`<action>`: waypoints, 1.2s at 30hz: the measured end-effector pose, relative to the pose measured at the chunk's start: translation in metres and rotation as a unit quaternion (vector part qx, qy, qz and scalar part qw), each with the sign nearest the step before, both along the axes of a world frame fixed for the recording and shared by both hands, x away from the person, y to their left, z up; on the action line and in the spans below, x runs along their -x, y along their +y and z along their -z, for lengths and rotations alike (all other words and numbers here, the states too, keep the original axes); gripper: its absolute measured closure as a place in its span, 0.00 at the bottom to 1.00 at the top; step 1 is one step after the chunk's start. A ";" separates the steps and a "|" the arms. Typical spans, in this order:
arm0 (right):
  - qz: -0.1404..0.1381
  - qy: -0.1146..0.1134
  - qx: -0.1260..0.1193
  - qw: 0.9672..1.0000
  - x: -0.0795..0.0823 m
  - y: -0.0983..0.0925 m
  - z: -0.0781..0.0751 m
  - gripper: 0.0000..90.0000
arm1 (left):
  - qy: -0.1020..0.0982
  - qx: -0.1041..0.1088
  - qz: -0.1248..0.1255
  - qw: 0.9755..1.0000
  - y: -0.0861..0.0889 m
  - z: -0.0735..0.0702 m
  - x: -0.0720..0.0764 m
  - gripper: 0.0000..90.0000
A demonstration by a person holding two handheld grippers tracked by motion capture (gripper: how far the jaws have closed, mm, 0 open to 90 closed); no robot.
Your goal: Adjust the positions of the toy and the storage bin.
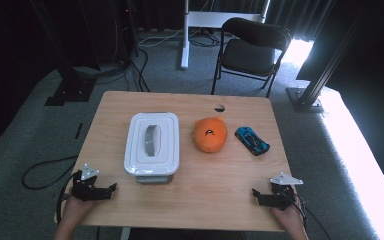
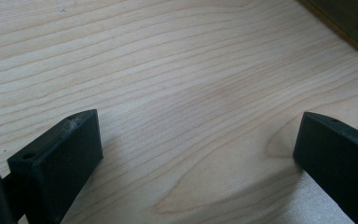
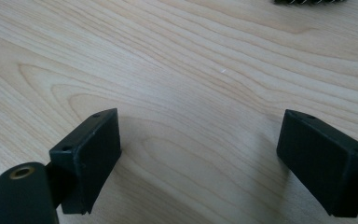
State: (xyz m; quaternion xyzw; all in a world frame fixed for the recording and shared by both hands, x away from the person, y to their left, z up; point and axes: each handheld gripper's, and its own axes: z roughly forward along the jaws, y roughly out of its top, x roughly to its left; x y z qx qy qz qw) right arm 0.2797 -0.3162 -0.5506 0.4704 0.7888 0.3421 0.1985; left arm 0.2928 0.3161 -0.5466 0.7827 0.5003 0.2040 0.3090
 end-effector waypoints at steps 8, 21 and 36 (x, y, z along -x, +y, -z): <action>-0.002 0.000 0.000 1.000 0.000 -0.001 0.000 0.14 | 0.000 -0.001 -0.003 1.000 -0.001 0.000 0.000 0.02; 0.001 0.000 0.001 1.000 0.000 0.000 0.000 0.14 | 0.000 -0.001 -0.002 1.000 -0.001 0.000 0.000 0.02; 0.018 0.016 0.015 1.000 -0.011 0.002 -0.005 0.14 | 0.000 -0.001 -0.002 1.000 -0.001 0.000 0.000 0.02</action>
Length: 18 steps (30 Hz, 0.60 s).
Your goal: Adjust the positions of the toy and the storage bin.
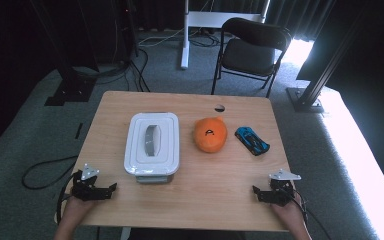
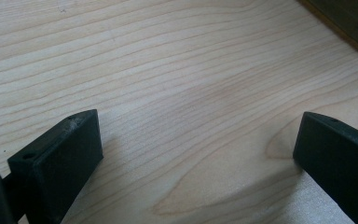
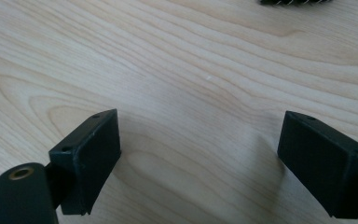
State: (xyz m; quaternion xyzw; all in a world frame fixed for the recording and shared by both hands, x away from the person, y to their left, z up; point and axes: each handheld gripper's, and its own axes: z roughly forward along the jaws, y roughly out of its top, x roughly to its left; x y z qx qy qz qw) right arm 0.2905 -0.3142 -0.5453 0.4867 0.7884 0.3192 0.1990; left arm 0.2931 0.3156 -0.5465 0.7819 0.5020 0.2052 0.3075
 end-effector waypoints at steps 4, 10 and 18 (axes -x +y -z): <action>-0.001 0.007 -0.007 1.000 -0.003 -0.001 -0.001 0.14 | 0.000 0.000 0.000 1.000 0.000 0.000 0.000 0.02; 0.017 0.006 -0.002 1.000 -0.010 -0.004 -0.005 0.14 | 0.000 0.000 0.000 1.000 0.000 0.000 0.000 0.02; 0.022 -0.008 -0.008 1.000 -0.025 -0.010 -0.024 0.14 | 0.000 0.001 0.000 1.000 0.000 0.000 0.000 0.02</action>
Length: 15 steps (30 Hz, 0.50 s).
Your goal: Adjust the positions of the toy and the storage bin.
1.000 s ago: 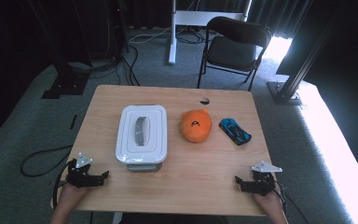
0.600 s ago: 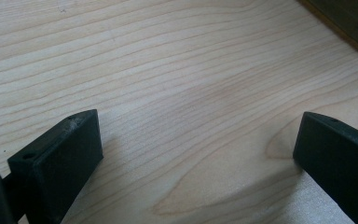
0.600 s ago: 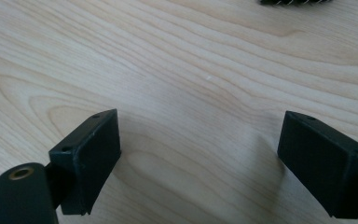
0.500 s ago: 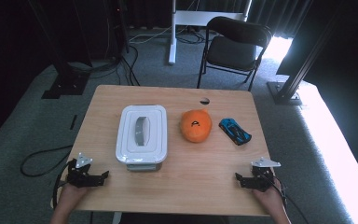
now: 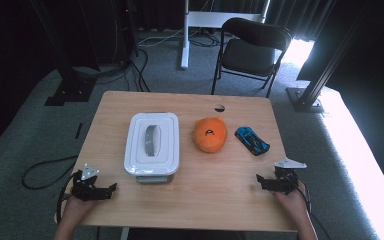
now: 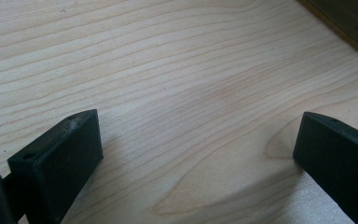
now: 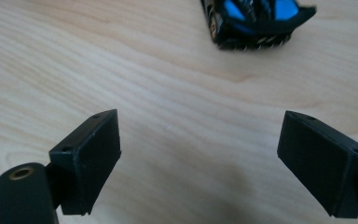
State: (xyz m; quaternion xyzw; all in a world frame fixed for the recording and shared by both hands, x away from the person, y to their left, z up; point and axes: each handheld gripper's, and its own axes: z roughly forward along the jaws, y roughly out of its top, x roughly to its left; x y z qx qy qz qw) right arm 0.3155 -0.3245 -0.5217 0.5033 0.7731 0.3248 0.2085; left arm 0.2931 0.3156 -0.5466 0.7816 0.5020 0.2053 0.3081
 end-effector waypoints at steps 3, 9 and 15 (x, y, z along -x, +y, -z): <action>0.001 -0.004 0.001 1.000 -0.006 -0.001 -0.004 0.14 | 0.000 0.001 -0.001 1.000 0.000 0.000 0.000 0.02; 0.005 -0.006 -0.006 1.000 -0.018 -0.002 -0.013 0.14 | 0.000 0.000 -0.001 1.000 0.000 0.000 0.000 0.02; 0.012 -0.018 -0.011 1.000 -0.032 -0.003 -0.019 0.15 | 0.000 0.000 0.000 1.000 0.000 0.000 0.000 0.02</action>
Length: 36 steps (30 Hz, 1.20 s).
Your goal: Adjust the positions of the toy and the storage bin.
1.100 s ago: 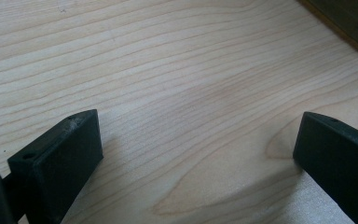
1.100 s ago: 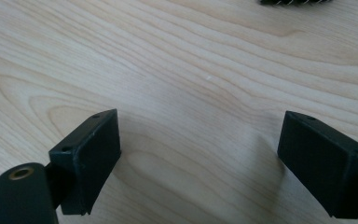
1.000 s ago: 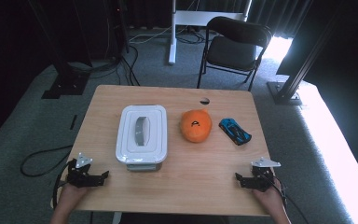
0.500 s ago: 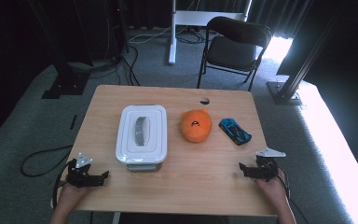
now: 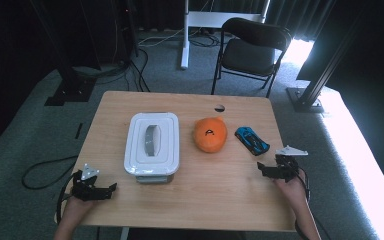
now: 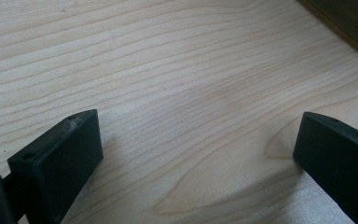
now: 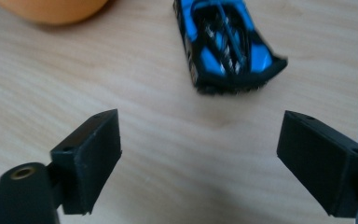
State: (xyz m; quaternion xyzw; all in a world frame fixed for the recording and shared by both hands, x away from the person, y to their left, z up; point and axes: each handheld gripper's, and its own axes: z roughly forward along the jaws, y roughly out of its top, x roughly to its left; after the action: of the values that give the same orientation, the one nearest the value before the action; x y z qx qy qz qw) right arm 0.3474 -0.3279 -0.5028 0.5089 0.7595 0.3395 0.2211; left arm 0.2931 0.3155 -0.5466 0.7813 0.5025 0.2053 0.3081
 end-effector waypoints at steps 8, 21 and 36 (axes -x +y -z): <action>-0.002 0.006 0.003 1.000 -0.023 0.004 -0.004 0.15 | 0.000 0.000 0.000 1.000 0.000 0.000 0.000 0.02; -0.015 0.009 0.019 1.000 -0.060 0.019 -0.010 0.15 | 0.000 0.000 0.000 1.000 0.000 0.000 0.000 0.02; -0.020 0.032 0.050 0.998 -0.092 0.027 0.004 0.15 | 0.000 0.000 0.000 1.000 0.000 0.000 0.000 0.02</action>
State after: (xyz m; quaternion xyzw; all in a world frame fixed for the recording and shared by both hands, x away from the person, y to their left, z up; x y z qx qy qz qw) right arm 0.4397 -0.3012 -0.5069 0.4927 0.7923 0.2888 0.2147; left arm 0.2931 0.3155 -0.5466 0.7814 0.5025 0.2049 0.3080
